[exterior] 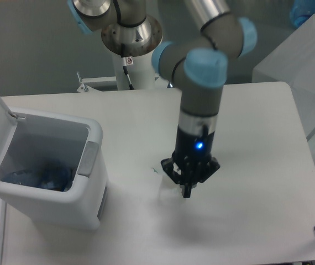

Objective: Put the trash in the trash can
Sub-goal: 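Lift the wrapper and carry it over the trash bin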

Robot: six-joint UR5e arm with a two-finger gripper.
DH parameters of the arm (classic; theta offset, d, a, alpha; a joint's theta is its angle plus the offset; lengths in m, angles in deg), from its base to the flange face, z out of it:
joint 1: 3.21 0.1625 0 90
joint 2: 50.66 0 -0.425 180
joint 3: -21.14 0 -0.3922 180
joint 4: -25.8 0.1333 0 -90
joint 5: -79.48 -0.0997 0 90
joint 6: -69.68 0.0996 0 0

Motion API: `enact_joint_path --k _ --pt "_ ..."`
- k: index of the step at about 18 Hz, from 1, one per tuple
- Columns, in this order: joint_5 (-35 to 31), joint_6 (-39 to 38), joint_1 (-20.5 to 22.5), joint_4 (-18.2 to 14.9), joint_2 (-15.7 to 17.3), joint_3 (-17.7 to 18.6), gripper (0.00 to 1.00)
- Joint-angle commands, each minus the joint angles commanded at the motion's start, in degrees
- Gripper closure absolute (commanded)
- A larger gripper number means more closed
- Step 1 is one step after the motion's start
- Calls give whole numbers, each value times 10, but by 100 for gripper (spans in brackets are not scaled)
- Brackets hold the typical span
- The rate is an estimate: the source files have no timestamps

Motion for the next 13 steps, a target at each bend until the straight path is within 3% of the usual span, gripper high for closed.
enact_joint_path --k 5,9,11,13 --pt "25 -18 -25 0 56 -11 89" --pt "36 -13 -82 0 99 -2 85" --pt "36 -20 -96 -1 105 -6 85" --pt "33 -12 -137 -1 110 20 85"
